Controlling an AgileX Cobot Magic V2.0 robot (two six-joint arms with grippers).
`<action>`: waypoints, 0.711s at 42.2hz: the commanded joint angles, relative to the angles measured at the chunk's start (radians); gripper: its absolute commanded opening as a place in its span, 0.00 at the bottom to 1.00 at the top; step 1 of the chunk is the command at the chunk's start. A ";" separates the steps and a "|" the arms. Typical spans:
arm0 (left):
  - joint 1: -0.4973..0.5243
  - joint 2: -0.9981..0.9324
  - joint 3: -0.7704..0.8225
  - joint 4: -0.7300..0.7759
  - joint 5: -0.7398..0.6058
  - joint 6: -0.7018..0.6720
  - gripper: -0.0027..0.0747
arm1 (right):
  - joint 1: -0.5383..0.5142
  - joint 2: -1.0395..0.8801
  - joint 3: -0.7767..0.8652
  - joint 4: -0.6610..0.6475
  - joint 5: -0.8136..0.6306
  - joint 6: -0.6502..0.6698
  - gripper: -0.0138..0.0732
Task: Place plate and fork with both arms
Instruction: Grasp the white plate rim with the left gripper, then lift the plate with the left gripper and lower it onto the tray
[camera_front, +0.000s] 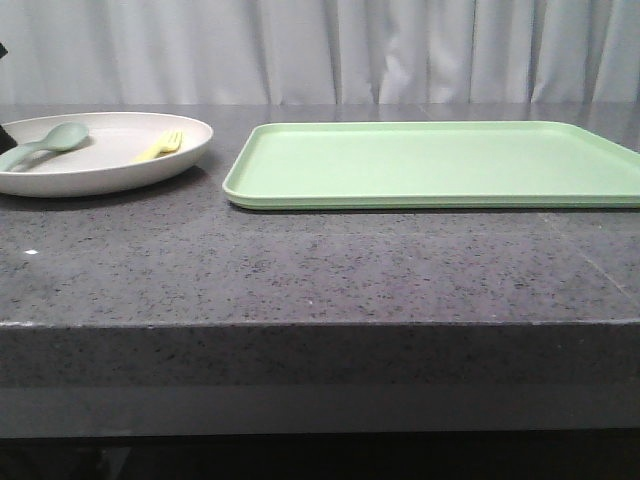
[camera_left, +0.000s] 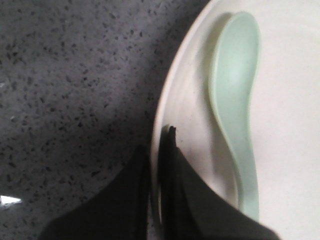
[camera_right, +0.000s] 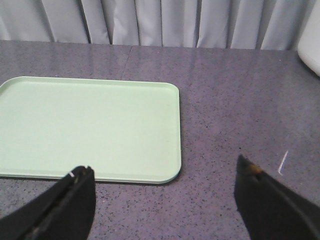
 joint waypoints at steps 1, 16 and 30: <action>-0.002 -0.058 -0.031 -0.024 0.037 0.007 0.01 | -0.004 0.013 -0.033 -0.010 -0.075 0.000 0.84; -0.002 -0.058 -0.031 -0.113 0.037 -0.012 0.01 | -0.004 0.013 -0.033 -0.010 -0.075 0.000 0.84; -0.002 -0.058 -0.031 -0.212 0.037 -0.053 0.01 | -0.004 0.013 -0.033 -0.010 -0.075 0.000 0.84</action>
